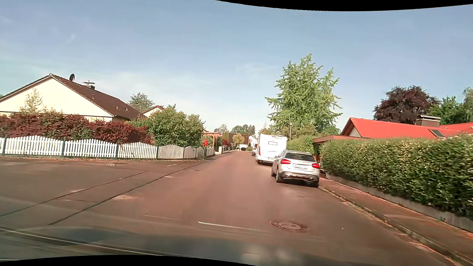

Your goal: Follow the waypoints while adhering to traffic rules and regulations

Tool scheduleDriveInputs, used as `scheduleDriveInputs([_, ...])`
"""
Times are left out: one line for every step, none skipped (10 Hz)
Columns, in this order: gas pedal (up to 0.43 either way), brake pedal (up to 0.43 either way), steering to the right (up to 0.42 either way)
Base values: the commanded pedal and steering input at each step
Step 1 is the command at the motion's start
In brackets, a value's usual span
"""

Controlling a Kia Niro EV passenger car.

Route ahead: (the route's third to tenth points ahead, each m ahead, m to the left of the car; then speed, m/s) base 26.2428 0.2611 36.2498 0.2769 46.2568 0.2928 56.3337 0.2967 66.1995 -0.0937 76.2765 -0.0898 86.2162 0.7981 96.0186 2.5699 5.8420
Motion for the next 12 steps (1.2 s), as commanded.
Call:
scheduleDriveInputs([0.079, 0.0, -0.011])
scheduleDriveInputs([0.059, 0.0, -0.01])
scheduleDriveInputs([0.059, 0.0, -0.011])
scheduleDriveInputs([0.059, 0.0, -0.01])
scheduleDriveInputs([0.047, 0.0, -0.01])
scheduleDriveInputs([0.047, 0.0, -0.01])
scheduleDriveInputs([0.047, 0.0, -0.009])
scheduleDriveInputs([0.047, 0.0, -0.009])
scheduleDriveInputs([0.039, 0.0, -0.01])
scheduleDriveInputs([0.039, 0.0, -0.01])
scheduleDriveInputs([0.039, 0.0, -0.01])
scheduleDriveInputs([0.039, 0.0, -0.01])
